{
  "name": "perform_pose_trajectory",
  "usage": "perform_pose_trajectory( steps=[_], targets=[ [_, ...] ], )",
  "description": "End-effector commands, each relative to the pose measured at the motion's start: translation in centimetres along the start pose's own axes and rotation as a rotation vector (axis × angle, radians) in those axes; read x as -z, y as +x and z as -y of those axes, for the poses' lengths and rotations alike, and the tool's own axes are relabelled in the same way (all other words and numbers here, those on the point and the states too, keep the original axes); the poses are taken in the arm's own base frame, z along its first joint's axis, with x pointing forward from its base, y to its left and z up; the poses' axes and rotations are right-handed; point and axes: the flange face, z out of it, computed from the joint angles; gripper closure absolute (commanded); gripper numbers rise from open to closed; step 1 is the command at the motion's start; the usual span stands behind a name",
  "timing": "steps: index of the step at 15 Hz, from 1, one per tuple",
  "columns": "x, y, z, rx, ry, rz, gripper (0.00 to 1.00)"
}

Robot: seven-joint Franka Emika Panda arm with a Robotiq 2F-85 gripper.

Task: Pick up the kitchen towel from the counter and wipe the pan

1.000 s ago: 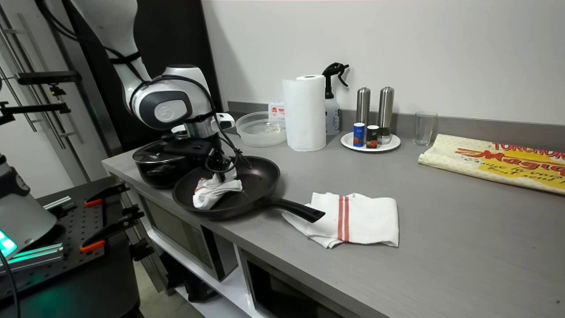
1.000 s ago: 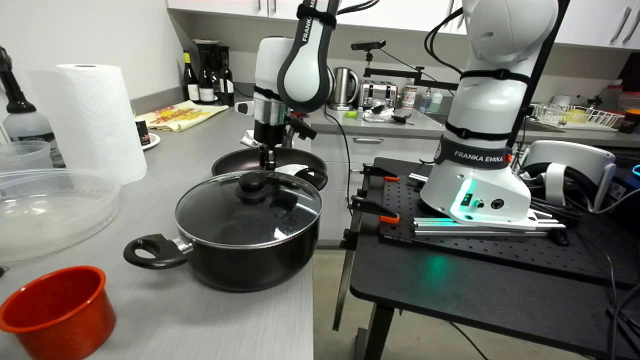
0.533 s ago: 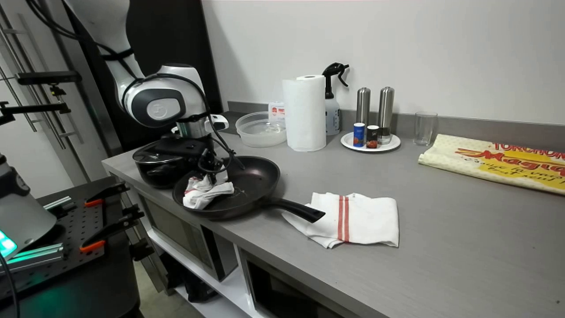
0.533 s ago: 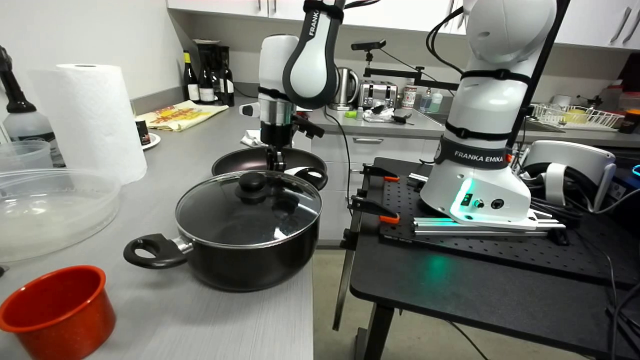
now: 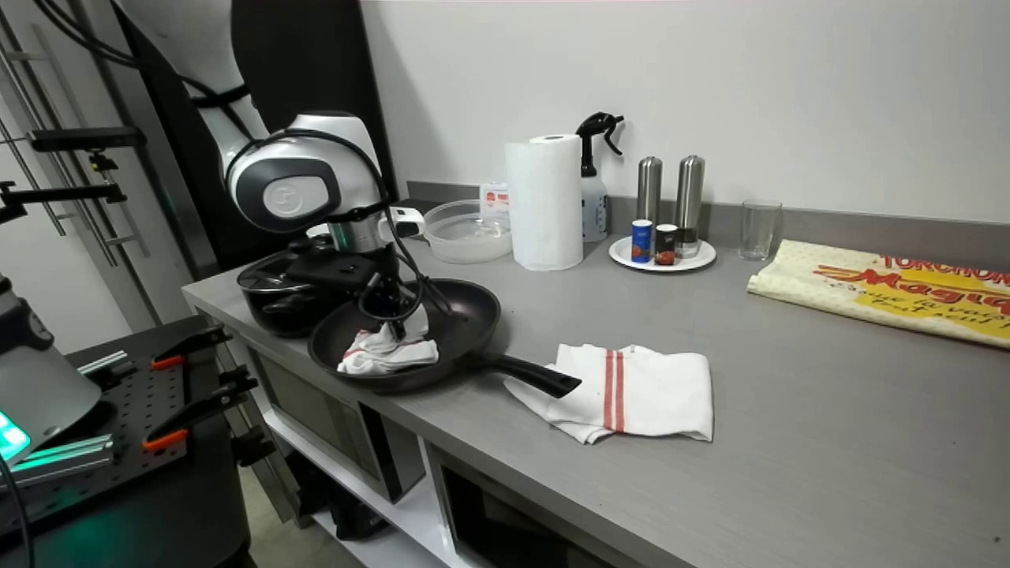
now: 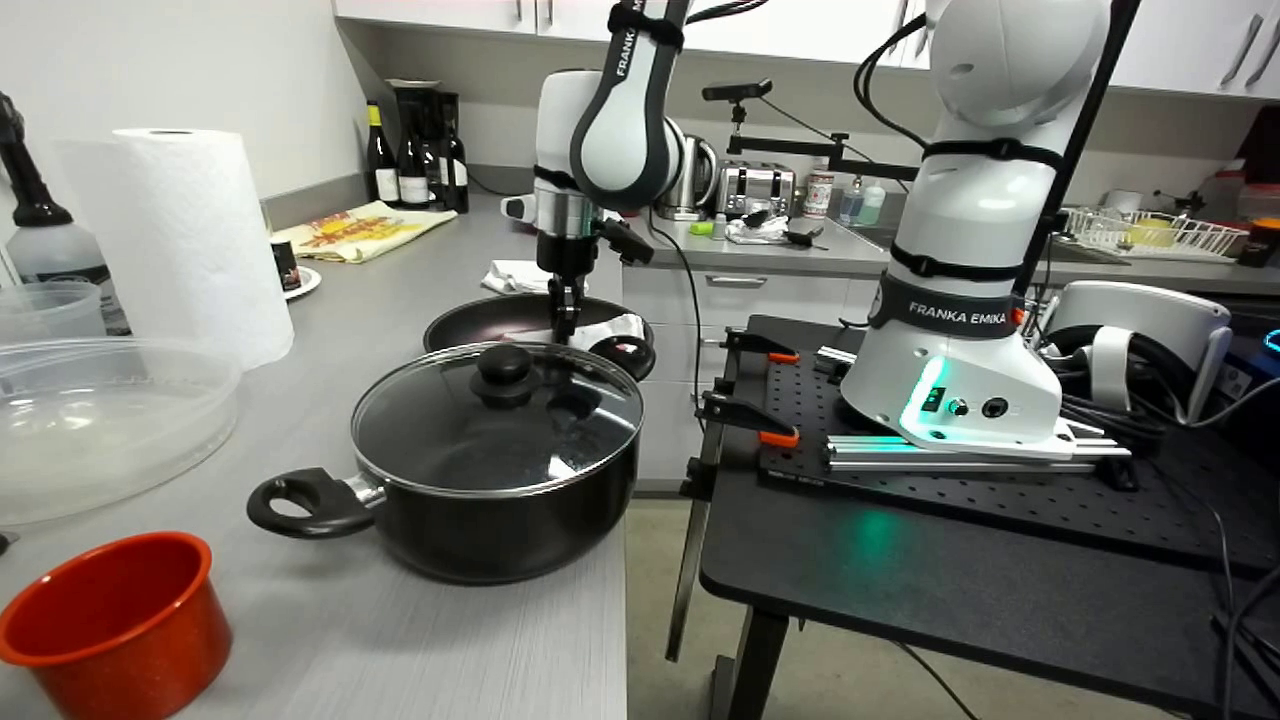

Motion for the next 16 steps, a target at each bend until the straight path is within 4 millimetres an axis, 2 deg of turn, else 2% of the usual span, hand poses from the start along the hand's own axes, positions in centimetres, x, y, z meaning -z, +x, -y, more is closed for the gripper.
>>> perform_pose_trajectory(
  steps=[1, 5, 8, 12, 16],
  targets=[
    [0.6, -0.5, -2.4, -0.046, -0.033, -0.019, 0.96],
    [1.1, -0.7, -5.0, -0.090, -0.078, -0.040, 0.96],
    [1.4, -0.7, -6.0, -0.106, -0.096, -0.046, 0.96],
    [1.3, -0.5, -6.1, -0.110, -0.100, -0.047, 0.96],
    [1.0, -0.1, -4.6, -0.078, -0.075, -0.034, 0.96]
  ],
)
